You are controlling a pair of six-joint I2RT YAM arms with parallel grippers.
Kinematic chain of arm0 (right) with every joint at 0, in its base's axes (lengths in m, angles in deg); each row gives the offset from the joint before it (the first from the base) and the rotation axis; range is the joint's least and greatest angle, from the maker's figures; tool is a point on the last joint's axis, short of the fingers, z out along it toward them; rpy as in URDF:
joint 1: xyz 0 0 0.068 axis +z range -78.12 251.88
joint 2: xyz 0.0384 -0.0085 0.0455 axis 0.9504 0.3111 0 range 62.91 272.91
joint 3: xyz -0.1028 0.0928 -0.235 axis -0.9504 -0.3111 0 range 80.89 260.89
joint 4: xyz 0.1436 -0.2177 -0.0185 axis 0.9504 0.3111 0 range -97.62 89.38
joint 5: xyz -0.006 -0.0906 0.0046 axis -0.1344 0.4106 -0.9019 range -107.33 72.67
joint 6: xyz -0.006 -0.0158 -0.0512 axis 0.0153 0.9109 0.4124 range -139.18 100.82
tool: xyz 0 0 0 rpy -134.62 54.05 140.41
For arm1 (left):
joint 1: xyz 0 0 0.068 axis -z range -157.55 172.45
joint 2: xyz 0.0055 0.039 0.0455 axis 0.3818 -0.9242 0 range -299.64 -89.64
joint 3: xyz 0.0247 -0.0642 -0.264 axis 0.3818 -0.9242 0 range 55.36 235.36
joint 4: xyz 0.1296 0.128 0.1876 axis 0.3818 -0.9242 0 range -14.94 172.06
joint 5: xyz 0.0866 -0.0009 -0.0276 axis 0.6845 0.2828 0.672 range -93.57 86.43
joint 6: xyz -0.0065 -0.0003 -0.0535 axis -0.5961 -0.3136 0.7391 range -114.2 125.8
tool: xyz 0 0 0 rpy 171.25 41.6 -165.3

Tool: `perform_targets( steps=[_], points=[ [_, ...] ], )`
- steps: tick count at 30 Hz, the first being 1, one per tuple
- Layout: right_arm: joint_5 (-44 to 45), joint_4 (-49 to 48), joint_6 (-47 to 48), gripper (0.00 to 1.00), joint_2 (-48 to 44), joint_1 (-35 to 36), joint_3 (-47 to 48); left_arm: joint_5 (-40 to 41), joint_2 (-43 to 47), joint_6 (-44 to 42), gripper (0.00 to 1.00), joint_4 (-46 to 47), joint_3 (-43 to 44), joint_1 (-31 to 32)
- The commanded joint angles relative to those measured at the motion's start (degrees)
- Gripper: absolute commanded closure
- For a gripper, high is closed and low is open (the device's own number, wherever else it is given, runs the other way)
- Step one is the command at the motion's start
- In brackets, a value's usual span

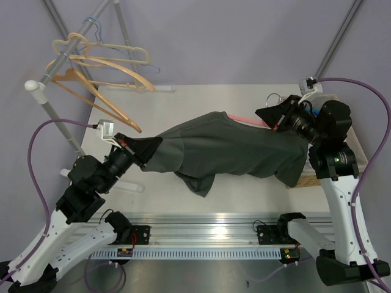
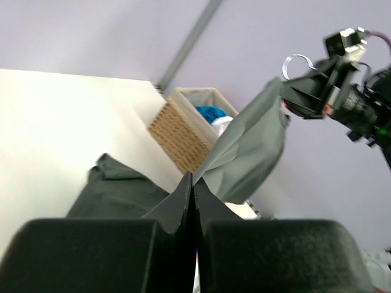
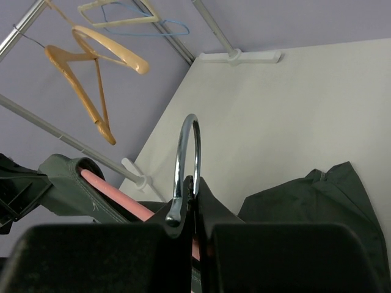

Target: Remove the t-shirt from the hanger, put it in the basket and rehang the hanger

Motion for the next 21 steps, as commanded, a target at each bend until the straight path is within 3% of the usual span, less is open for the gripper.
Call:
perform_targets(
  steps=[1,8,16,20,21],
  points=[
    [7.7,0.3,1.9,1.00,-0.6,-0.7,4.1,13.5,3.0,-1.1,1.00,-7.0,2.0,-0.3],
    [10.1,1.9,2.3,1.00,-0.5,-0.8,6.2,18.2,8.5,-2.8,1.00,-8.0,0.9,-0.4],
    [3.9,-0.2,1.7,1.00,-0.2,-0.7,5.3,12.4,8.2,-3.1,1.00,-6.5,0.8,-0.4],
    [-3.0,-2.0,1.6,1.00,-0.1,-0.7,4.2,0.3,7.0,-6.6,1.00,-2.2,1.0,-0.4],
    [-3.7,-2.5,1.4,1.00,-0.2,-0.7,3.9,-6.3,6.3,-7.6,1.00,-0.8,1.4,-0.4]
  ],
)
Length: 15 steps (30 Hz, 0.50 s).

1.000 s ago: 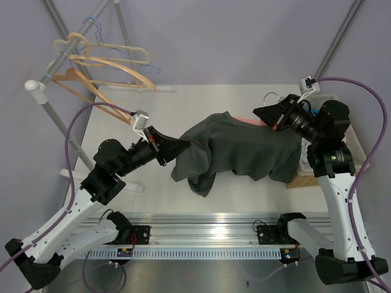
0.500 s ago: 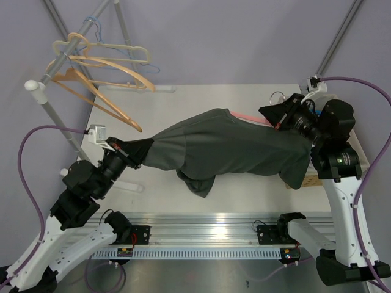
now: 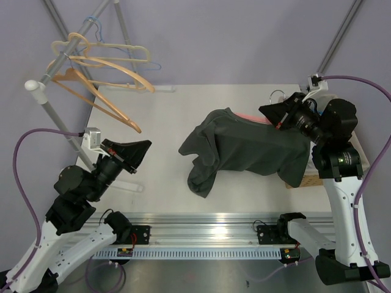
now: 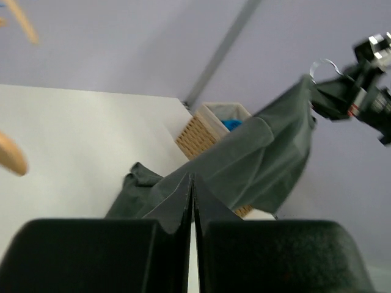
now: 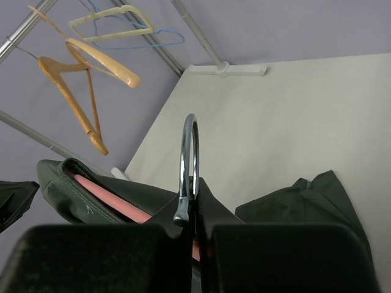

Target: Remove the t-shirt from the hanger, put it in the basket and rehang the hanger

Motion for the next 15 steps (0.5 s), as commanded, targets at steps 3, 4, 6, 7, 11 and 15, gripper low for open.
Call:
perform_targets(
  steps=[3,4,6,7,11,15],
  points=[
    [-9.1,-5.9,-0.6,1.00,-0.4,-0.2,-0.1,-23.8,-5.3,-4.2,1.00,6.8,3.6,-0.1],
    [-9.8,-5.8,-0.6,1.00,-0.1,-0.2,0.0,-25.8,-7.6,-4.1,1.00,6.8,5.3,-0.1],
    [-10.3,-5.6,-0.7,1.00,0.0,-0.2,-0.1,-29.7,-9.8,-2.4,0.98,7.2,6.6,-0.1],
    [-10.4,-5.5,-0.7,1.00,0.4,-0.2,-0.2,-30.5,-10.7,-1.8,0.98,7.4,7.2,-0.1],
    [-13.9,-4.7,-0.6,1.00,1.8,-0.1,-0.1,-36.9,-15.8,-1.7,0.49,8.7,10.7,-0.1],
    [-13.4,-4.7,-0.1,1.00,1.8,0.2,-1.4,-38.0,-19.2,-4.6,0.25,8.7,13.2,-0.1]
  ],
)
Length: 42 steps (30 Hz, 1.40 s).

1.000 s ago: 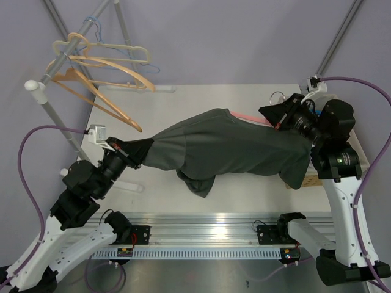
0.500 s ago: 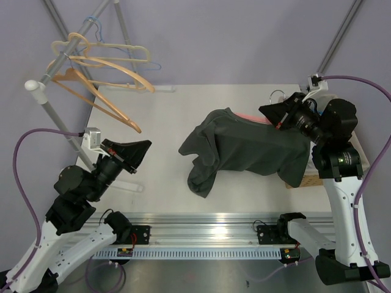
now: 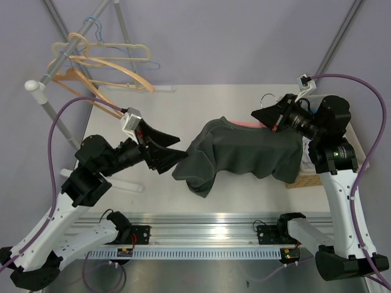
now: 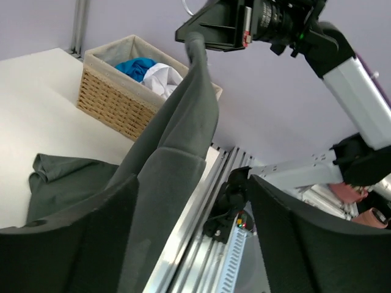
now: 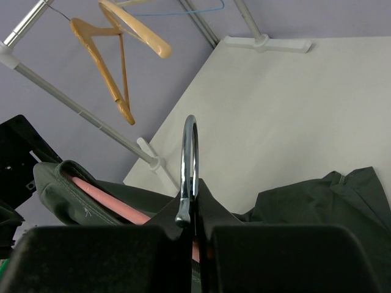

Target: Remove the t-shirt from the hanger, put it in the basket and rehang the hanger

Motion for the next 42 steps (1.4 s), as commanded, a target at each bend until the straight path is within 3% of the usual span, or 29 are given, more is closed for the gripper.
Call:
perform_targets(
  steps=[1,7,13,16,19,20,22,28,37,42],
  points=[
    [-2.7,-3.0,-0.1,1.00,-0.4,0.4,-0.7,-6.4,-2.8,-2.3,0.22,3.4,4.5,-0.1],
    [-1.9,-3.5,0.0,1.00,-0.1,1.2,-1.1,-15.7,-11.2,-2.2,0.21,3.9,8.1,0.3],
    [-0.9,-3.2,-0.4,1.00,1.3,1.2,0.3,-12.4,-11.8,-3.6,0.19,3.9,5.2,0.8],
    [0.2,-3.3,-0.9,1.00,1.7,1.2,0.7,-11.5,-12.7,-3.9,0.23,3.9,4.3,1.8],
    [2.5,-3.2,-0.8,1.00,2.0,1.2,1.1,-9.5,-12.8,-5.0,0.59,4.9,3.1,3.6],
    [2.8,-3.6,-1.0,1.00,2.1,1.2,1.0,-8.4,-12.9,-4.6,0.79,6.0,2.3,3.9],
    [2.7,-4.9,-2.2,1.00,2.6,1.2,0.9,-7.9,-13.6,-4.4,1.00,6.2,2.4,4.7],
    [2.5,-6.4,-3.0,1.00,3.5,1.2,0.9,-4.9,-14.3,-2.8,1.00,6.2,1.7,5.4],
    [11.3,-5.7,-1.6,1.00,1.4,1.1,-1.2,19.8,-3.1,0.8,1.00,5.7,-0.4,5.4],
    [11.8,-6.9,-1.6,1.00,1.1,1.1,-3.5,24.7,1.7,3.5,1.00,6.1,-0.9,5.4]
  ],
)
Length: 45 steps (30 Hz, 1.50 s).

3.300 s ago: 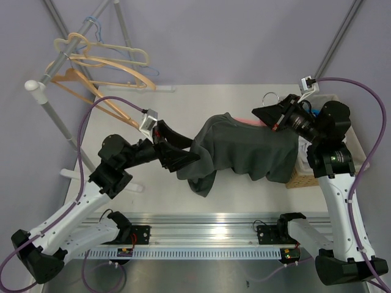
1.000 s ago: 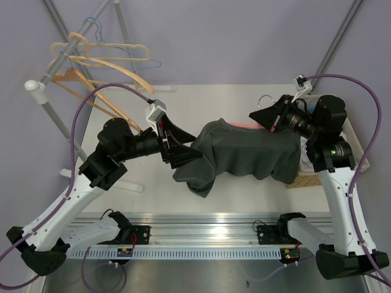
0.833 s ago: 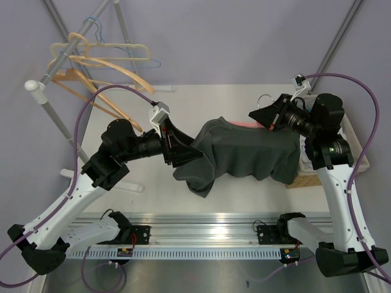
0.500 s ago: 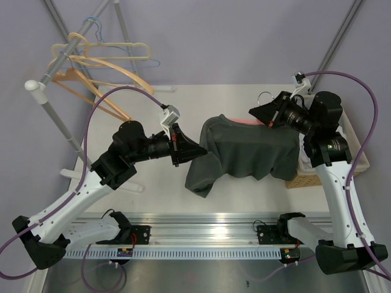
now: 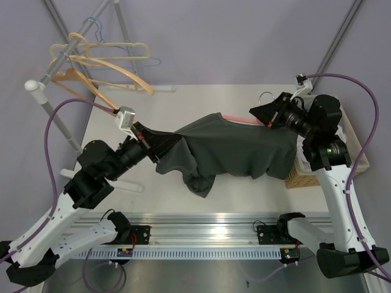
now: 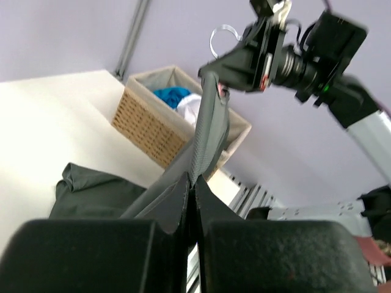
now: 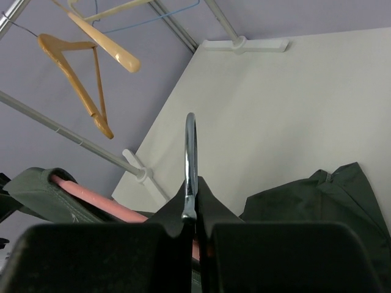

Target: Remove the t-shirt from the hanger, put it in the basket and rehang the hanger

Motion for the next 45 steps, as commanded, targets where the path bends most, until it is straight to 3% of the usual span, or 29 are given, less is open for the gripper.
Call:
perform_targets(
  steps=[1,7,10,21,24,30,36,37,38,39,40,43,45],
  points=[
    [3.6,-4.3,-0.6,1.00,-1.1,-0.6,-1.3,12.4,3.5,2.3,1.00,1.8,0.1,0.1],
    [-0.3,-6.4,0.1,1.00,-5.1,-0.5,-4.8,24.6,6.3,1.9,1.00,-2.3,1.7,0.1],
    [4.8,-5.1,0.8,1.00,-7.9,-0.6,-5.9,27.1,7.4,1.2,1.00,-3.6,1.8,0.1],
    [14.7,-3.4,-0.2,1.00,-8.1,-0.7,-3.3,28.1,9.7,0.8,1.00,-7.4,-0.4,0.1],
    [12.5,-5.3,-1.5,1.00,-5.9,-0.7,-1.9,25.3,7.8,0.5,1.00,-7.4,-1.3,0.1],
    [0.1,-12.7,-6.7,1.00,-1.1,-0.7,1.2,20.5,1.6,0.4,1.00,-4.1,-5.1,0.1],
    [-7.4,-14.0,-3.5,1.00,0.9,-0.6,2.5,13.1,-2.4,-2.0,1.00,-1.3,-4.2,0.1],
    [-9.0,-14.0,-3.3,1.00,0.9,-0.3,1.8,8.9,-2.8,-3.0,0.93,-1.3,-2.8,0.1],
    [-8.9,-12.8,-2.1,1.00,1.3,-0.1,1.6,6.6,-2.7,-3.5,0.79,-1.3,-2.1,0.1],
    [-8.7,-11.8,-1.2,1.00,1.4,0.1,1.4,3.4,-2.5,-3.8,0.60,-1.5,-1.3,0.1],
    [-8.6,-11.1,-0.3,1.00,1.7,0.6,0.8,-0.8,-2.1,-4.1,0.32,-2.0,0.3,0.1],
    [-8.7,-6.7,4.1,1.00,3.6,2.0,1.9,-5.2,-0.8,-5.7,0.01,-4.2,2.3,0.1],
    [-4.5,1.3,10.1,1.00,5.6,4.1,3.6,-5.3,-0.6,-7.7,0.01,-7.3,5.5,0.1]
  ],
)
